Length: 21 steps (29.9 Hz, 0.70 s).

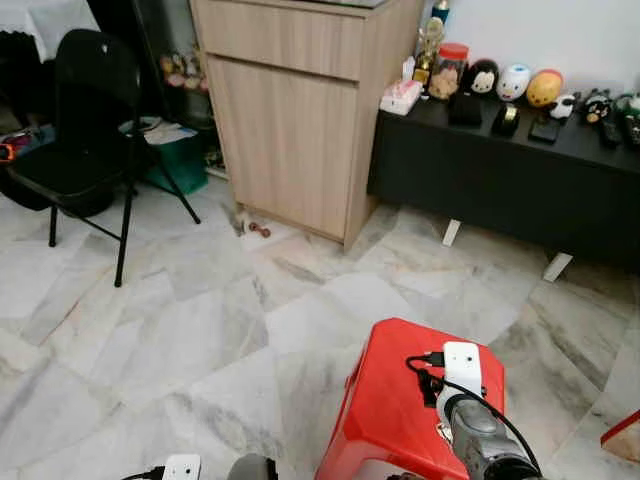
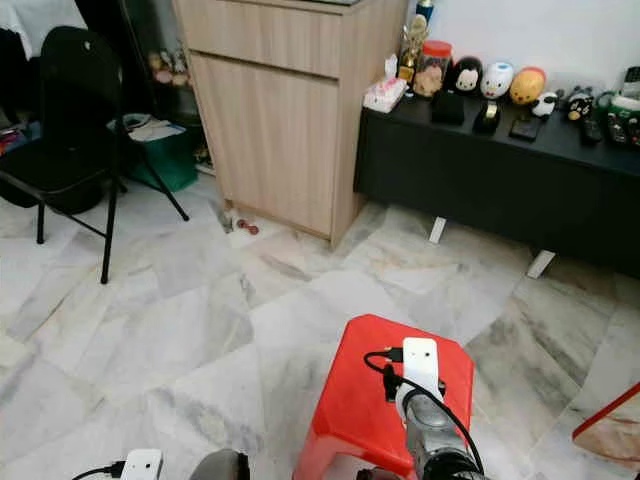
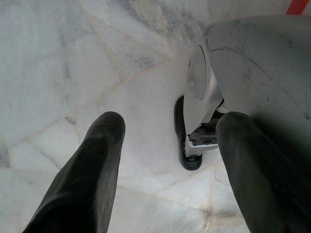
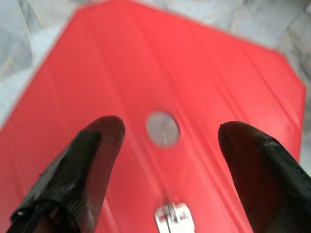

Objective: Hang keys on a hook

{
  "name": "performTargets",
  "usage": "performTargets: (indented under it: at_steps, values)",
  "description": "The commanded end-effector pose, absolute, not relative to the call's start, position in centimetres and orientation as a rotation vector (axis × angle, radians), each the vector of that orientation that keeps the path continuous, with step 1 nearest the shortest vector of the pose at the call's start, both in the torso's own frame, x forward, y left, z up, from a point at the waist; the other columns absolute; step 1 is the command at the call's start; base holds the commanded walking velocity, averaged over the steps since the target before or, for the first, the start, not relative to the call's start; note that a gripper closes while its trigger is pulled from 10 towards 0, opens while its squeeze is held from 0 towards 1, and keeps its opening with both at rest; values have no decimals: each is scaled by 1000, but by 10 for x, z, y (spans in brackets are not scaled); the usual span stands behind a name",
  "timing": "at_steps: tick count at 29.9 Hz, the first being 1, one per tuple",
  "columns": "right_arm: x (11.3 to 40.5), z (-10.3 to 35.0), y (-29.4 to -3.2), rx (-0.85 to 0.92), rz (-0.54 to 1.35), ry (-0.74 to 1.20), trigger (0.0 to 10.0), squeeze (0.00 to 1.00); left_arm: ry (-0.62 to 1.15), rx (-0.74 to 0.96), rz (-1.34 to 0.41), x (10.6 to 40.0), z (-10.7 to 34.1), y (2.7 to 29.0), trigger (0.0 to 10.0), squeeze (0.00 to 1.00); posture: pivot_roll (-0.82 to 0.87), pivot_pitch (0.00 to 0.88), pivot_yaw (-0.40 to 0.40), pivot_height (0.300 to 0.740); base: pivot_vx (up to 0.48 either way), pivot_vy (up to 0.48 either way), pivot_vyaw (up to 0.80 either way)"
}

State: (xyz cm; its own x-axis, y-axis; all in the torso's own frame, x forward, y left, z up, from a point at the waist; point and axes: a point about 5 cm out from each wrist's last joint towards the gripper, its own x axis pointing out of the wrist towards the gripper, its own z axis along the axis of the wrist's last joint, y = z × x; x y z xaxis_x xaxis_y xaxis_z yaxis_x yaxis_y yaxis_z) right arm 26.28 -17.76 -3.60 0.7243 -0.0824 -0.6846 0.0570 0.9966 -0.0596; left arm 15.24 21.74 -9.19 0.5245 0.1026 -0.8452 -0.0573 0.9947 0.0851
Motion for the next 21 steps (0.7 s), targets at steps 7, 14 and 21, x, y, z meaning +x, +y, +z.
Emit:
performTargets:
  at_steps: [7,14,21]
  values:
    - [246,-49,-184,-122,-14,899,10000,0,1045,47,78,145,-95,218,10000,0,44,17,-58,635,0,0,0]
    - [238,-55,-183,-155,53,949,10000,0,1048,47,82,143,-95,222,10000,0,44,21,-57,635,0,0,0]
    - [243,-51,-188,-149,13,942,10000,0,1050,49,82,143,-95,221,10000,0,46,28,-54,635,0,0,0]
